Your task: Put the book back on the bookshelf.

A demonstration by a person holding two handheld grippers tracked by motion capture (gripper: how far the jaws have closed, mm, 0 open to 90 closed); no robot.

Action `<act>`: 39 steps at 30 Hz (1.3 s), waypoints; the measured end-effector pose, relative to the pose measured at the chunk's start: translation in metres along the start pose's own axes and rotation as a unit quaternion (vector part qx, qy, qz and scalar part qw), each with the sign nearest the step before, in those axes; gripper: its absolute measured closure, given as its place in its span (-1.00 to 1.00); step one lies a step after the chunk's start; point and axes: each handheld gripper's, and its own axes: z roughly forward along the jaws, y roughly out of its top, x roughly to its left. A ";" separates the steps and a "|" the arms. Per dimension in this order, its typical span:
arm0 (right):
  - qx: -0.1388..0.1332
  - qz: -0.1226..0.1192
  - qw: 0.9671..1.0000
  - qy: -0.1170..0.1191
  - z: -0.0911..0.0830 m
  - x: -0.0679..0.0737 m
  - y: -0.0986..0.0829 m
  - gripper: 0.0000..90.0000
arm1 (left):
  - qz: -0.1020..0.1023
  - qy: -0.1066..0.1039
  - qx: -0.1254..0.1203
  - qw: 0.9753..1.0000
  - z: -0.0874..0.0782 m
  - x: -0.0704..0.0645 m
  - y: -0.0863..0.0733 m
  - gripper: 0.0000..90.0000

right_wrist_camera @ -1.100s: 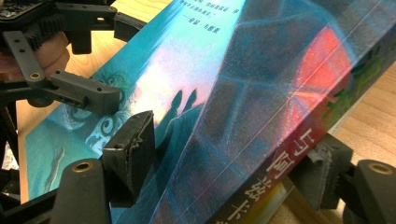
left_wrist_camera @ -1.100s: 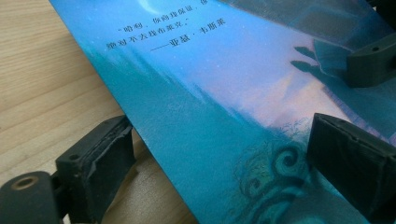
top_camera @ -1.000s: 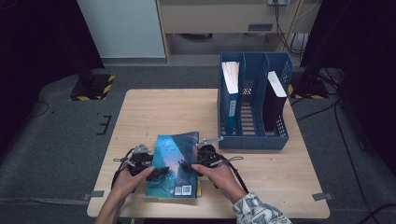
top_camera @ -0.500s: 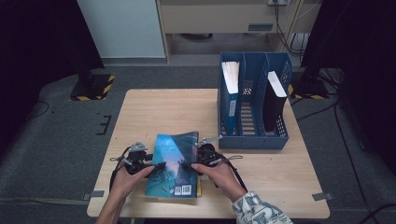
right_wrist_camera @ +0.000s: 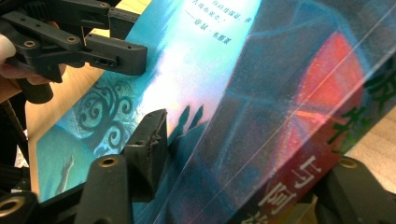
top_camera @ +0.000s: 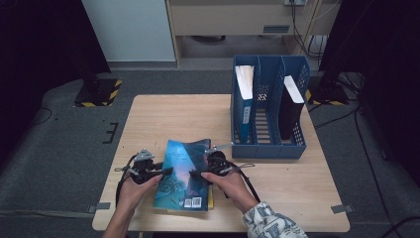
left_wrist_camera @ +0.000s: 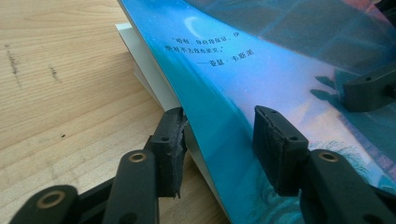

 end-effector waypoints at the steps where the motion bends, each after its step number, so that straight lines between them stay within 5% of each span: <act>1: -0.004 0.001 1.000 0.001 -0.001 0.001 0.001 0.04 | -0.001 0.001 0.000 1.000 0.000 0.000 0.000 0.23; 16: -0.021 -0.023 0.999 -0.009 -0.016 0.012 0.023 0.33 | -0.003 0.013 -0.012 1.000 -0.018 -0.003 0.011 0.43; 39: -0.063 -0.057 0.996 -0.034 -0.038 0.021 0.071 0.55 | -0.001 0.022 -0.033 0.999 -0.040 0.007 0.052 0.69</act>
